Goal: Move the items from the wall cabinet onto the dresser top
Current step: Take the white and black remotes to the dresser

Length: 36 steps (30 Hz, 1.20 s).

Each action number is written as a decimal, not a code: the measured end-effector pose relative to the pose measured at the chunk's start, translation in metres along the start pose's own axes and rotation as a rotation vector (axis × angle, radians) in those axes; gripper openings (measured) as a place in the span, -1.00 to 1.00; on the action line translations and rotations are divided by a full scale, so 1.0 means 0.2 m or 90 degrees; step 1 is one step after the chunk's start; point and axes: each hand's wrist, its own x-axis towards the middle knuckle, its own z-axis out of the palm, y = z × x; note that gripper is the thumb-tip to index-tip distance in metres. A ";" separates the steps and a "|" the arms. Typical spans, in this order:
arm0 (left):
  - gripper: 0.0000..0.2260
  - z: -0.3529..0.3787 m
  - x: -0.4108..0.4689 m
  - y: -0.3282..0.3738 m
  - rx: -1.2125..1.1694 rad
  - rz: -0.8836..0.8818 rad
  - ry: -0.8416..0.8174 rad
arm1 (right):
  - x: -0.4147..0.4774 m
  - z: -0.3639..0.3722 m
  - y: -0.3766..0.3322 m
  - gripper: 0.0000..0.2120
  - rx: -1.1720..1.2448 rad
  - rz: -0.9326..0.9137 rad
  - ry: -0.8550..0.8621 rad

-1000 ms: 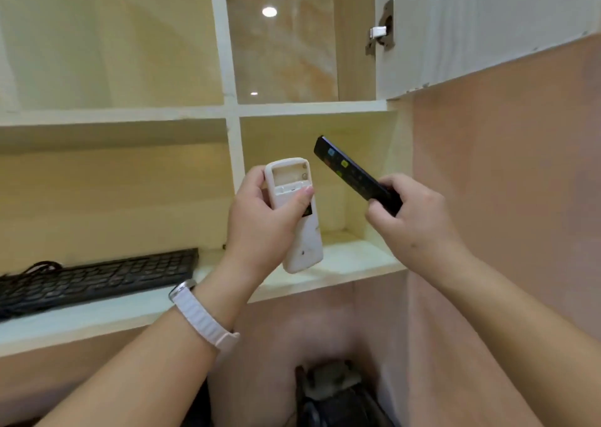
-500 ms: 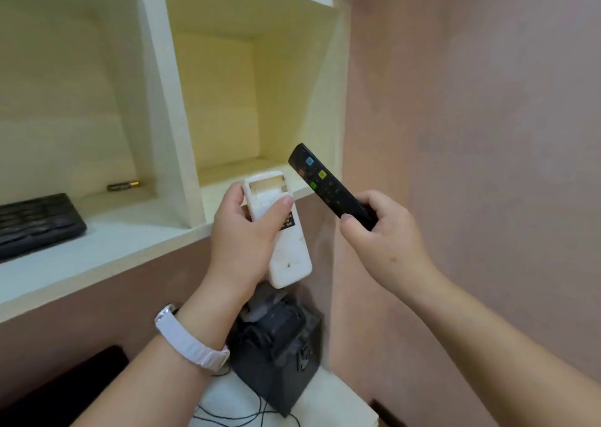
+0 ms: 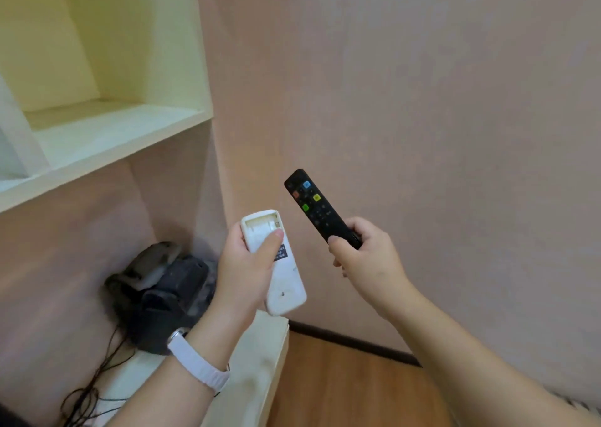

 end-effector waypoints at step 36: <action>-0.81 2.37 -2.42 0.09 -0.014 -0.110 -0.813 | -2.24 -2.47 0.68 -0.93 -0.067 0.304 0.714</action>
